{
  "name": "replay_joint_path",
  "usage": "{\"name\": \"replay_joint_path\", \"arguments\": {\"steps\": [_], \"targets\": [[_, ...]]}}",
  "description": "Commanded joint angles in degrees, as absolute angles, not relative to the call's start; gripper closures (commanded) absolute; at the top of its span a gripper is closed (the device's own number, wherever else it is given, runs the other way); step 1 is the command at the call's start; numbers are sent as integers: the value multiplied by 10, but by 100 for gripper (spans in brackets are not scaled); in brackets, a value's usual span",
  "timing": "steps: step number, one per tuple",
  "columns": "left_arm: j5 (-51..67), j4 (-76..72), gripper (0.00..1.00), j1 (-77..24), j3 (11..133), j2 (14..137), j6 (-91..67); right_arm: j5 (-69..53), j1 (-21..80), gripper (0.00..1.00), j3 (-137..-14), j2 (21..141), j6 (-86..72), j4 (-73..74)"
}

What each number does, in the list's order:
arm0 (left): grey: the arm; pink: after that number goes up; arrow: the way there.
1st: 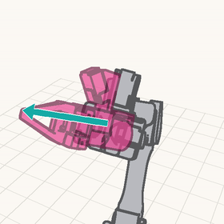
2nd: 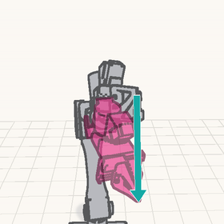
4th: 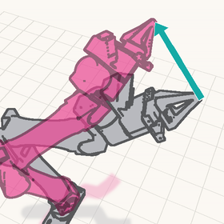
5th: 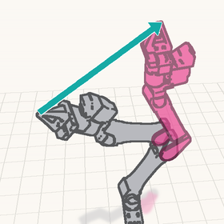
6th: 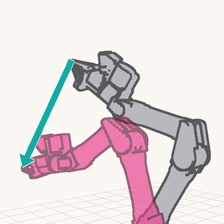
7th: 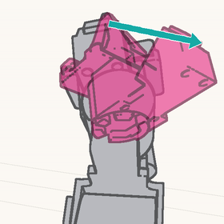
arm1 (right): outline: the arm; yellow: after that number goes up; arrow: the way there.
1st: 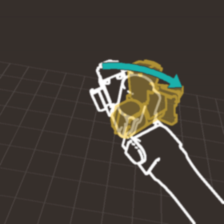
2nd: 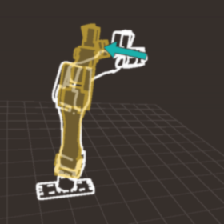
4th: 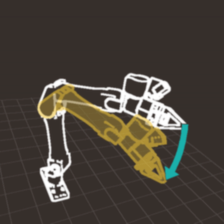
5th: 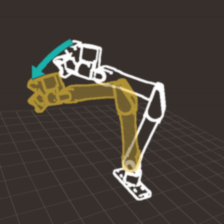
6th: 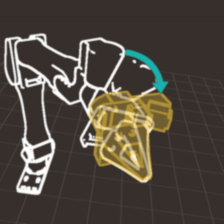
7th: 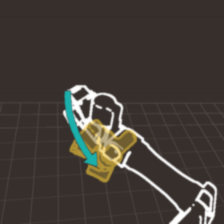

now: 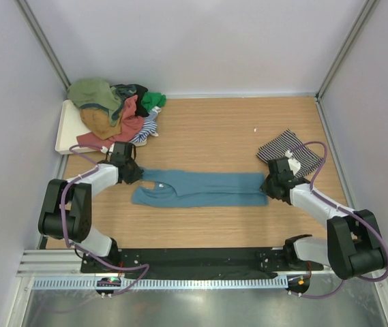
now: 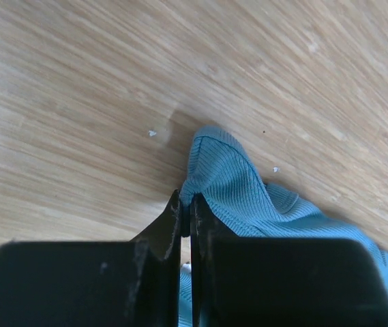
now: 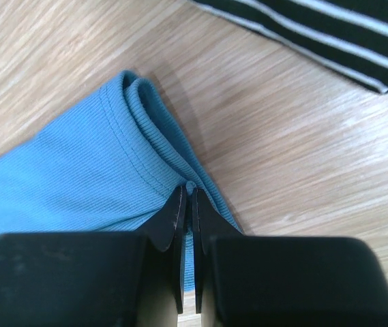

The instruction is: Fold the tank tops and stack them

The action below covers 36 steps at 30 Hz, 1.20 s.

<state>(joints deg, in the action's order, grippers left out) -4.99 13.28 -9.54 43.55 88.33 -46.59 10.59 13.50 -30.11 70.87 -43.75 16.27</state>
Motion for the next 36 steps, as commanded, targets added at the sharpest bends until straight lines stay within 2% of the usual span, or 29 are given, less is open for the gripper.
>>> {"name": "replay_joint_path", "arguments": {"steps": [1, 6, 7, 8, 9, 14, 16, 18, 19, 22, 24, 25, 26, 27, 28, 29, 36], "targets": [[-65, 110, 99, -82, 415, 901, -466, 109, 153, 97, -269, 695, -456, 198], [-58, 126, 79, -83, 432, 887, -451, 123, 207, 97, -266, 667, -470, 227], [-62, 132, 70, -82, 438, 880, -448, 133, 216, 97, -266, 661, -473, 235], [-66, 147, 66, -82, 440, 861, -445, 139, 226, 97, -266, 656, -482, 248], [-69, 156, 55, -82, 446, 850, -443, 144, 252, 97, -265, 641, -488, 255], [-102, 228, 28, -83, 452, 762, -437, 156, 337, 96, -242, 595, -547, 286], [-111, 250, 18, -82, 460, 720, -436, 156, 370, 94, -238, 580, -560, 301], [-106, 286, 13, -82, 471, 690, -435, 152, 381, 86, -240, 570, -558, 311], [-103, 296, 13, -83, 474, 680, -435, 156, 381, 74, -244, 564, -554, 329], [-65, 320, 12, -82, 462, 638, -447, 166, 381, 69, -268, 557, -534, 337], [-40, 328, 9, -82, 431, 612, -469, 214, 381, 66, -314, 563, -516, 365], [-33, 330, 6, -83, 418, 581, -476, 226, 381, 57, -342, 570, -506, 380], [-28, 330, 6, -82, 391, 562, -483, 235, 381, 53, -357, 584, -497, 384], [-15, 330, 1, -82, 377, 545, -500, 256, 381, 48, -372, 597, -477, 395], [-8, 322, 0, -82, 361, 512, -509, 262, 381, 35, -401, 608, -469, 399], [-2, 318, 0, -82, 333, 497, -519, 266, 380, 32, -412, 629, -456, 399], [19, 265, 2, -83, 230, 432, -628, 248, 350, 32, -458, 710, -393, 331]]}}
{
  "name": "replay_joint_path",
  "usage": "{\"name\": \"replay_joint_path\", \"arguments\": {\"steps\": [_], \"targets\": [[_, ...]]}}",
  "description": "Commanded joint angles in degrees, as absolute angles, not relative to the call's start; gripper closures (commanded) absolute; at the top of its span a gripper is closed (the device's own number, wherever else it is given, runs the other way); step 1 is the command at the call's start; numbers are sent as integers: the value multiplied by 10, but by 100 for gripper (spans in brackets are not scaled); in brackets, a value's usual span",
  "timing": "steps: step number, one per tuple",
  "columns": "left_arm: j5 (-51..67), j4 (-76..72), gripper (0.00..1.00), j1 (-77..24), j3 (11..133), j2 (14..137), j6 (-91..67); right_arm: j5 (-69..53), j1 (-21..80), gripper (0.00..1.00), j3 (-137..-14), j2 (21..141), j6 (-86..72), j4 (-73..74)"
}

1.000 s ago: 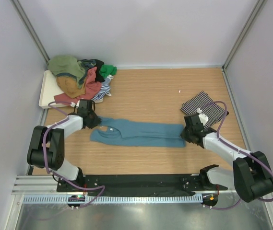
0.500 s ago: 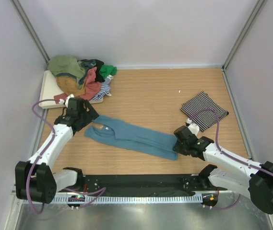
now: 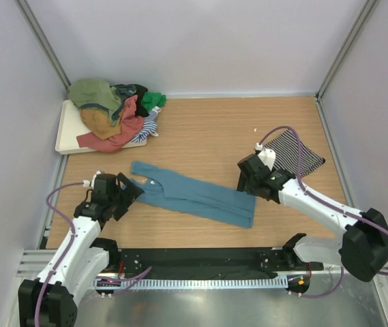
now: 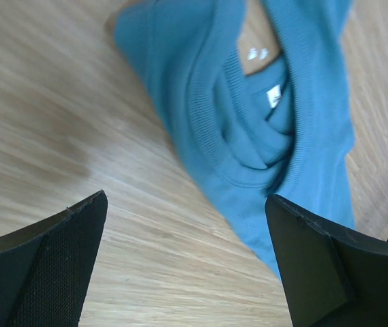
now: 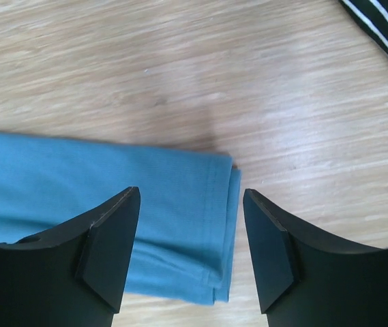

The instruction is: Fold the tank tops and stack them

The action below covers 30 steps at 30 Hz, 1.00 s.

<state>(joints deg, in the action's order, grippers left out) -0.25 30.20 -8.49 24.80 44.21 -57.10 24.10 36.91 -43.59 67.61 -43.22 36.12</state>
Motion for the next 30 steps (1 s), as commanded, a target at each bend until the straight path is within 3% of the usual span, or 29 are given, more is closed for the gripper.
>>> {"name": "replay_joint_path", "arguments": {"steps": [1, 9, 13, 21, 25, 30], "targets": [[18, 252, 1, -83, 221, 433, -644, 230, 344, 32, -463, 725, -387, 325], [5, 184, 3, -83, 224, 518, -690, 198, 335, 32, -457, 804, -388, 304], [9, 125, 5, -84, 231, 586, -703, 179, 335, 44, -433, 799, -394, 288], [-26, 20, 6, -102, 274, 737, -714, 133, 336, 54, -379, 766, -392, 275], [-36, 4, 7, -119, 345, 846, -710, 113, 348, 61, -361, 751, -393, 275], [-37, -11, 10, -181, 497, 977, -660, 83, 376, 81, -334, 735, -403, 260]]}}
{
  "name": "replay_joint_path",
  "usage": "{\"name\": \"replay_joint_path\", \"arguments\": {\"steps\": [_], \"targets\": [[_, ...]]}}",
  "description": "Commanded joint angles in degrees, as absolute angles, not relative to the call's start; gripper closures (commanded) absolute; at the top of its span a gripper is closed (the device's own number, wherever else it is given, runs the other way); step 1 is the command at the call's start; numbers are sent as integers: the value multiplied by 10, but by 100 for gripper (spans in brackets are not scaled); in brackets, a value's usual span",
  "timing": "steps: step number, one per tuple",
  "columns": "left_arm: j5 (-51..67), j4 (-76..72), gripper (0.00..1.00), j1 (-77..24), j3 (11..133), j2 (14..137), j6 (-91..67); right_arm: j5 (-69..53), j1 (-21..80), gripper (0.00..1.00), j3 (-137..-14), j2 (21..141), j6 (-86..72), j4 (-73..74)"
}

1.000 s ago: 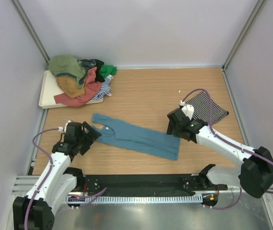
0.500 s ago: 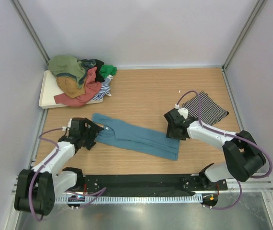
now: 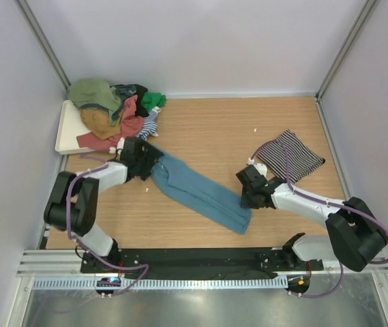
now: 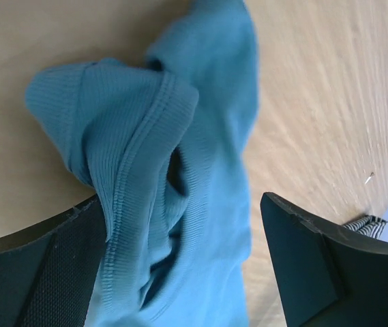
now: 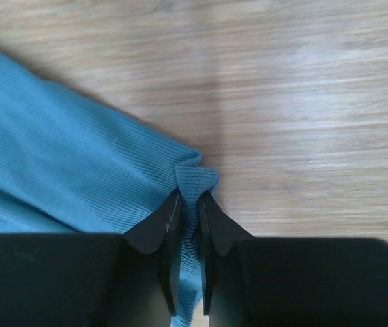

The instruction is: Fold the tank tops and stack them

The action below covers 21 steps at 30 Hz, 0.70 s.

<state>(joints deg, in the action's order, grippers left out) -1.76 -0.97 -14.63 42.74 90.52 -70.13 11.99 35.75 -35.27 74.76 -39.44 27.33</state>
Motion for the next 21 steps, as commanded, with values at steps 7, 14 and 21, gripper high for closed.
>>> {"name": "replay_joint_path", "arguments": {"steps": [7, 14, 21], "targets": [[-8, 17, 15, -257, 734, 1185, -611, 52, 465, 80, -328, 728, -450, 242], [53, 92, 28, -265, 1035, 1361, -552, 55, 560, 66, -365, 746, -505, 217], [46, 131, 25, -265, 1112, 1356, -458, 127, 563, 36, -380, 701, -503, 235]]}}
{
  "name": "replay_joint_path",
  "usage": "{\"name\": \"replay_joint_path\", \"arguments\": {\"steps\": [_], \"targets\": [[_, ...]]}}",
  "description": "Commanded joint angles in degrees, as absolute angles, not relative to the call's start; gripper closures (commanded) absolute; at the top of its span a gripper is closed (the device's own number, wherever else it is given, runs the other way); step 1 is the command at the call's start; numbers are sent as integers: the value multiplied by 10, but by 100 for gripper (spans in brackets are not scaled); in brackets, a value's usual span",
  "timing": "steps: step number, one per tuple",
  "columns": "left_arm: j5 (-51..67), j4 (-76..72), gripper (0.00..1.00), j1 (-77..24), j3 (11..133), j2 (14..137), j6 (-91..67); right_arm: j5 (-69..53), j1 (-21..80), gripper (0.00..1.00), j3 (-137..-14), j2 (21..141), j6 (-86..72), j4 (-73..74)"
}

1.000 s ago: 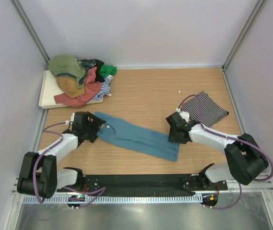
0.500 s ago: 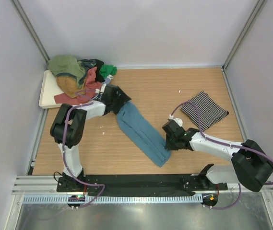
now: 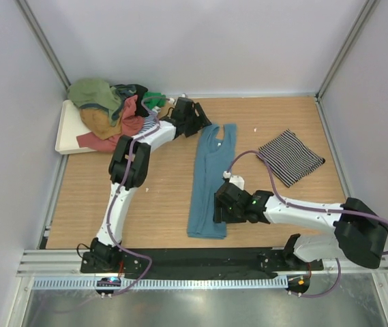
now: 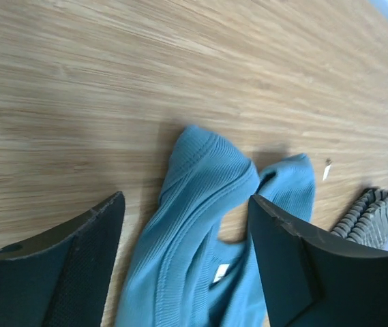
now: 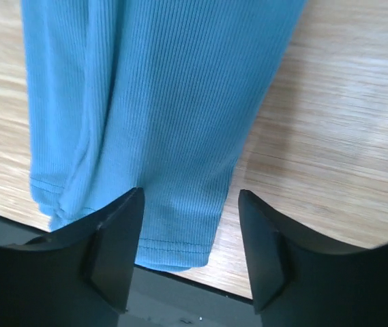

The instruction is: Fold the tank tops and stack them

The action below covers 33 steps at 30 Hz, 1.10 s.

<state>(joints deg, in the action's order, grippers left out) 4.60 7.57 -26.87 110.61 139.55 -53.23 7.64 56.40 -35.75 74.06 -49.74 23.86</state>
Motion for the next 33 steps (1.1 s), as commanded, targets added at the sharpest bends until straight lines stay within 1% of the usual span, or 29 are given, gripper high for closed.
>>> {"name": "replay_joint_path", "arguments": {"steps": [1, 3, 4, 5, 8, 9, 11, 14, 15, 17, 19, 23, 30, 31, 33], "targets": [[42, 132, 24, -266, 1100, 1334, -447, 136, 561, 34, -386, 694, -498, 252], [32, 136, 21, -266, 1049, 1295, -426, 155, 544, 31, -412, 686, -471, 274], [31, 139, 21, -266, 1029, 1249, -423, 158, 534, 31, -422, 687, -459, 290], [35, 139, 21, -266, 985, 1227, -420, 158, 506, 31, -432, 690, -447, 290], [52, 142, 20, -271, 884, 1131, -415, 113, 438, 38, -439, 697, -396, 266], [48, 142, 20, -276, 855, 1109, -416, 86, 395, 40, -438, 699, -382, 233], [50, 128, 19, -283, 775, 1049, -419, 57, 358, 41, -438, 705, -354, 200], [66, 104, 20, -298, 693, 1005, -434, -9, 285, 42, -466, 764, -335, 161], [69, 98, 21, -308, 679, 999, -436, -24, 270, 46, -478, 783, -331, 156], [65, 83, 24, -316, 650, 991, -444, -52, 230, 49, -509, 844, -324, 136], [66, 63, 25, -325, 638, 996, -448, -61, 205, 50, -539, 900, -318, 120], [77, 47, 33, -327, 647, 1034, -458, -113, 171, 52, -572, 960, -332, 92], [71, 24, 36, -327, 666, 1077, -461, -121, 159, 51, -638, 1047, -352, 61], [69, 22, 38, -327, 674, 1089, -461, -124, 156, 51, -646, 1054, -358, 54], [64, 20, 47, -327, 686, 1105, -460, -123, 152, 52, -655, 1076, -361, 41]]}}
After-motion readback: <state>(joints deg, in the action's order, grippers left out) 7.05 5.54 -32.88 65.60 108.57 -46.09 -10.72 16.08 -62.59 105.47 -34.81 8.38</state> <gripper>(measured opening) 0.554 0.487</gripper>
